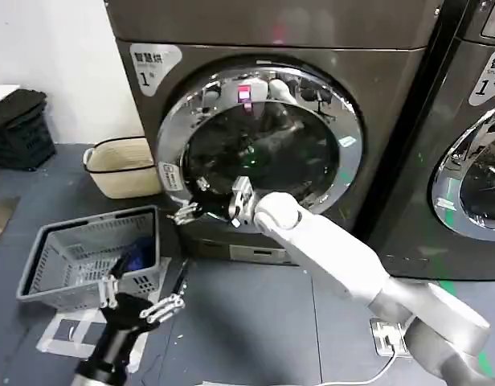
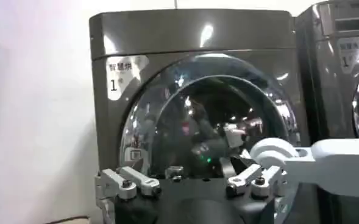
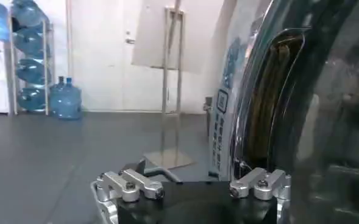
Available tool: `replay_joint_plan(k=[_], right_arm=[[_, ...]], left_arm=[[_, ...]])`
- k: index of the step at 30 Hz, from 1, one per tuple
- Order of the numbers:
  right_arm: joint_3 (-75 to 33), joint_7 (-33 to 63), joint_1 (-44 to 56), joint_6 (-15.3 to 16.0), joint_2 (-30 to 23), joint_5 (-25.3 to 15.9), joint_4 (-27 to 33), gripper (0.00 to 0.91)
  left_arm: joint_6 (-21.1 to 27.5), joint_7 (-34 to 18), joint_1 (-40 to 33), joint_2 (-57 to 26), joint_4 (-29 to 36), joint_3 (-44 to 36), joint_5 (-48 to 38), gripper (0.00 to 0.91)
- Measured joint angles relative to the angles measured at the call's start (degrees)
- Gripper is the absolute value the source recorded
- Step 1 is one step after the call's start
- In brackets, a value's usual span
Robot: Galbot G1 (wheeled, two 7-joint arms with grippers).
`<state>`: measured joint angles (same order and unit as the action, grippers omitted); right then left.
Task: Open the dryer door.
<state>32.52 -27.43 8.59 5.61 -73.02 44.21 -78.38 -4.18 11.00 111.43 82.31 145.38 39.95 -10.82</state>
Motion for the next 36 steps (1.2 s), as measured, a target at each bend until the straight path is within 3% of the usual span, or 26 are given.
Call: replay_joint_plan(k=[8, 26, 32, 36], right_arm=[[-0.1, -0.1, 2.0, 0.6, 4.0, 2.0, -7.9, 0.907], [-2.3, -2.4, 7.6, 1.5, 12.6, 3.4, -22.5, 0.907], [-3.5, -4.1, 10.0, 1.7, 16.1, 3.5, -27.6, 0.907], [-4.5, -5.3, 11.6, 1.7, 18.4, 3.5, -30.8, 0.907]], left_arm=[[2.1, 1.3, -2.8, -3.0, -3.2, 7.2, -5.7, 0.907], [2.0, 16.0, -10.8, -10.9, -14.2, 23.1, -20.3, 0.907], [0.7, 22.1, -13.1, -13.9, -17.4, 25.0, -21.8, 0.907], [0.8, 23.1, -14.6, -16.3, -19.6, 24.6, -24.0, 0.907]])
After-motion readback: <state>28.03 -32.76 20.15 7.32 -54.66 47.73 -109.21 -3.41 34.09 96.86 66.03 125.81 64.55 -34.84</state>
